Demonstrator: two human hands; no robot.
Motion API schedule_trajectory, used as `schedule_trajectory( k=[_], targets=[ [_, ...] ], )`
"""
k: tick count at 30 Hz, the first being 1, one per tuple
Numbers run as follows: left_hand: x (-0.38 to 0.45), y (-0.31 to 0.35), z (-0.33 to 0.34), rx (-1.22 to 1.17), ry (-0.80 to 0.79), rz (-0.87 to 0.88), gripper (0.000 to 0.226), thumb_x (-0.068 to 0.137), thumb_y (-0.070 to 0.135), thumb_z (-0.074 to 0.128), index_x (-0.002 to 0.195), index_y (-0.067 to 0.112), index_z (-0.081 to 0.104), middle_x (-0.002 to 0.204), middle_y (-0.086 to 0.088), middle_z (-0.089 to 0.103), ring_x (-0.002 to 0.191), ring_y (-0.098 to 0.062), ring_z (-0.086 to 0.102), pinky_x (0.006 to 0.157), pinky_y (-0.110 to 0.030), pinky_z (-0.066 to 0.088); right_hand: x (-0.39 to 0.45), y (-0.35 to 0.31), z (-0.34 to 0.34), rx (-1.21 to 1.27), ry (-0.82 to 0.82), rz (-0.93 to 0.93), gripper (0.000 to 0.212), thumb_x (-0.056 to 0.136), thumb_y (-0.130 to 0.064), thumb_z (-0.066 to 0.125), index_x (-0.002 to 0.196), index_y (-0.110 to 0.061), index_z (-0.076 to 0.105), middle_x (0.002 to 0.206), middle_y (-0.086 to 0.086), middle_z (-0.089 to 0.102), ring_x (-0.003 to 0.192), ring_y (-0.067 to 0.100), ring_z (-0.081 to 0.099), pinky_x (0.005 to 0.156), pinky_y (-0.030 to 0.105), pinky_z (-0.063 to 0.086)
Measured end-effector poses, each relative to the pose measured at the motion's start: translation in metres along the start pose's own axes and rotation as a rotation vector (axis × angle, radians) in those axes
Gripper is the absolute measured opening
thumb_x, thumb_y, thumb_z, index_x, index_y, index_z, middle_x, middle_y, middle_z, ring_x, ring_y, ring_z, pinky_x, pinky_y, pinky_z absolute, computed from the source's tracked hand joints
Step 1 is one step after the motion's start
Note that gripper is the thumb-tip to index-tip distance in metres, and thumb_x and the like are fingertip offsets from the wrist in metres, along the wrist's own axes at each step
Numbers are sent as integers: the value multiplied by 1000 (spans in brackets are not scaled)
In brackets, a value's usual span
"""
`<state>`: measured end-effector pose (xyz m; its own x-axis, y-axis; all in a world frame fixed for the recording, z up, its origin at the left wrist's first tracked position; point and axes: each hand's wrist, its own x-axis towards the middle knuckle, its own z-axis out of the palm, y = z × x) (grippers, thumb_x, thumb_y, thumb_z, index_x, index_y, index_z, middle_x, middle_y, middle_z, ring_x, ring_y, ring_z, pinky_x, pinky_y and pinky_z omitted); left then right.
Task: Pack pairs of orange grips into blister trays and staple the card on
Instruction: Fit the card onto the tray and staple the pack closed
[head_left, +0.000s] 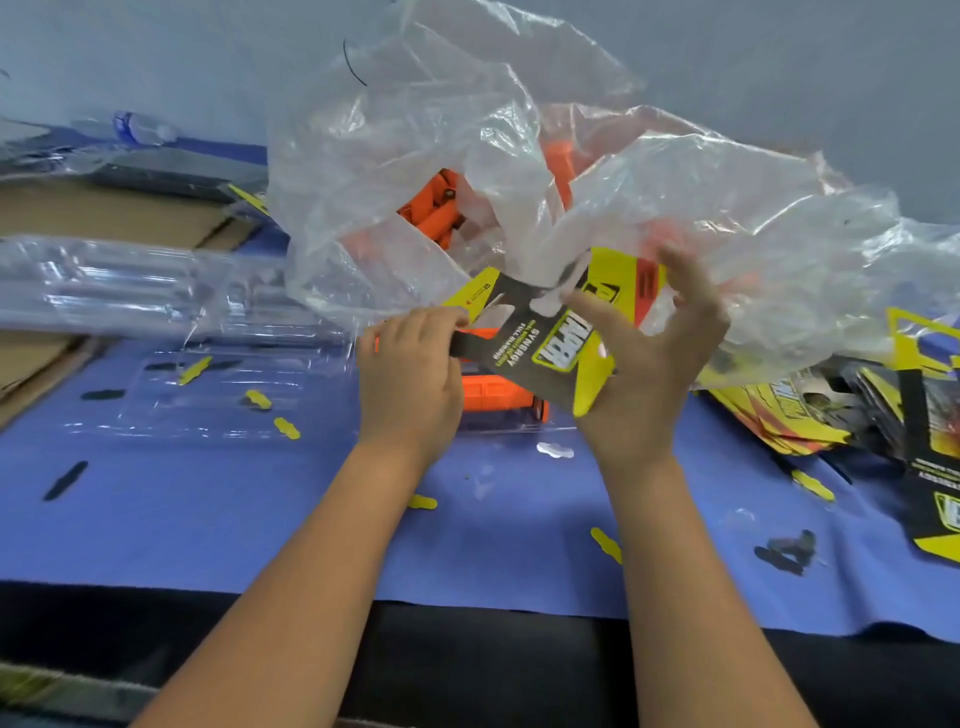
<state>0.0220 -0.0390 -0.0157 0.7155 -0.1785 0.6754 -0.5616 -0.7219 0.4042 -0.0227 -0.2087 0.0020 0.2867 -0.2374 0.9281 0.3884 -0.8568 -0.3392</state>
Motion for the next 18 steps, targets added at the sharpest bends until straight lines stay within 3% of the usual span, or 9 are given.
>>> schedule_trajectory(
  k=[3,5,7,10,13,16,18],
  targets=[
    [3,-9,4,-32,137,-71,35,88,10,48,121,11,59,119,-7,62,110,-31,54,93,-42,36,-5,0,6,-111,-33,-142,8,79,-21,82,79,-15,77,101,5,68,98,24,54,82,40,40],
    [5,-17,4,-139,198,-172,43,89,11,53,132,9,50,129,-10,54,120,-28,48,102,-39,34,-5,-5,7,126,-87,167,20,88,-24,71,71,-14,69,69,-1,59,71,18,50,66,35,40],
    [6,-23,4,-325,216,-301,55,85,9,53,139,9,43,137,-8,47,128,-24,42,110,-37,32,2,-12,6,454,-63,625,28,89,-28,68,63,-21,62,58,-5,52,60,17,46,58,35,41],
    [8,-29,0,-540,263,-474,53,87,9,54,138,18,43,137,2,47,128,-9,43,109,-32,35,10,-10,2,813,101,1006,21,94,-20,65,73,-19,67,66,-3,62,61,13,60,58,27,52],
    [11,-33,-9,-768,291,-539,31,91,15,48,120,22,56,118,7,61,111,-2,56,94,-17,42,13,0,-1,1067,107,1174,9,97,-18,59,100,-12,64,82,2,66,70,13,66,66,29,55],
    [16,-35,-16,-1126,219,-593,24,103,20,35,108,18,59,97,-3,68,87,-14,67,79,-28,53,12,4,-4,1031,7,1214,13,95,-12,61,107,-7,66,100,6,68,85,17,68,84,40,56],
    [19,-38,-19,-1315,161,-645,40,106,34,23,110,15,59,89,-3,72,77,-19,69,66,-33,54,12,3,-4,923,-117,1172,9,92,-8,64,98,-10,70,91,0,72,83,15,68,83,41,57]
  ],
)
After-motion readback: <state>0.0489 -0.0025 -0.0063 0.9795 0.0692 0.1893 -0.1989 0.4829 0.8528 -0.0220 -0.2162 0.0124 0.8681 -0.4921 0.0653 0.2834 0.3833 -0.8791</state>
